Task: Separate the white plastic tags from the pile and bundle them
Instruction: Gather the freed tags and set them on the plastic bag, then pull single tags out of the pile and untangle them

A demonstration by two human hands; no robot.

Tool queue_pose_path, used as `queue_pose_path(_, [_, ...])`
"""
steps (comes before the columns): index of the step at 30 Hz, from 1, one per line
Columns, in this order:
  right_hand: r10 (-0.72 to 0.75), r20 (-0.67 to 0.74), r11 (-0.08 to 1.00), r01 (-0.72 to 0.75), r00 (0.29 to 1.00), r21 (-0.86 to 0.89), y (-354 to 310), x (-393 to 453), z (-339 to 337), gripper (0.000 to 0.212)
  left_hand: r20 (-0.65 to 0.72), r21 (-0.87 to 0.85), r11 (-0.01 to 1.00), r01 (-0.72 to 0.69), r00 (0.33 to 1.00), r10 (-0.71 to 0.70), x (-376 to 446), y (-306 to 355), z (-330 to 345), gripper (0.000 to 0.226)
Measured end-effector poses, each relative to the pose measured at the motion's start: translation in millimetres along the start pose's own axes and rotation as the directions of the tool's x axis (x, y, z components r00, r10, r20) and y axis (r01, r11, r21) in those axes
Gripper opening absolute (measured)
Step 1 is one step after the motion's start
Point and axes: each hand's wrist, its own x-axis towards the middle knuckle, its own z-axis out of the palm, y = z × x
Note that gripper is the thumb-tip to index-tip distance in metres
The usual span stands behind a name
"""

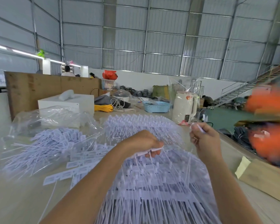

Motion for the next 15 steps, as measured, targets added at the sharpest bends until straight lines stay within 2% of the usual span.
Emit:
queue_pose_path(2, [0.076,0.012,0.986,-0.077,0.997,0.149,-6,2,0,0.016,0.032,0.069,0.997,0.022,0.999,-0.024,0,-4,1,0.035])
queue_pose_path(5, [0.158,0.215,0.975,-0.186,0.964,0.119,-10,0,-2,0.023,0.031,0.158,0.985,0.064,0.997,-0.069,0,-9,0,0.035])
queue_pose_path(7, [0.232,0.422,0.966,-0.257,0.877,0.003,-13,-6,-3,0.018,0.031,0.235,0.969,0.077,0.996,-0.086,0,-11,-3,0.033])
queue_pose_path(8, [0.24,0.5,0.955,-0.296,0.832,0.035,-15,-7,-4,0.014,0.047,0.271,0.958,0.09,0.993,-0.107,1,-12,-3,0.029])
queue_pose_path(9, [0.205,0.594,0.916,-0.367,0.778,0.164,-16,-8,-4,0.01,0.069,0.3,0.947,0.11,0.988,-0.137,1,-13,-3,0.025])
queue_pose_path(10, [0.117,0.689,0.804,-0.476,0.715,0.357,-17,-10,-4,0.005,0.083,0.324,0.937,0.131,0.983,-0.166,1,-14,-3,0.026])
queue_pose_path(11, [-0.021,0.718,0.682,-0.515,0.696,0.519,-21,-13,-1,0.004,0.091,0.331,0.932,0.149,0.978,-0.189,1,-14,-3,0.033])
queue_pose_path(12, [-0.079,0.663,0.558,-0.518,0.745,0.648,-24,-15,0,0.008,0.104,0.323,0.933,0.158,0.974,-0.201,1,-14,-4,0.038])
queue_pose_path(13, [-0.092,0.651,0.415,-0.565,0.754,0.713,-29,-14,-3,0.012,0.122,0.308,0.939,0.155,0.972,-0.2,1,-14,-5,0.04])
queue_pose_path(14, [-0.089,0.664,0.323,-0.609,0.743,0.725,-32,-14,-2,0.011,0.141,0.295,0.944,0.145,0.971,-0.194,1,-12,-7,0.038])
queue_pose_path(15, [-0.078,0.694,0.325,-0.64,0.716,0.696,-32,-14,3,0.006,0.151,0.289,0.948,0.135,0.971,-0.184,0,-11,-9,0.035])
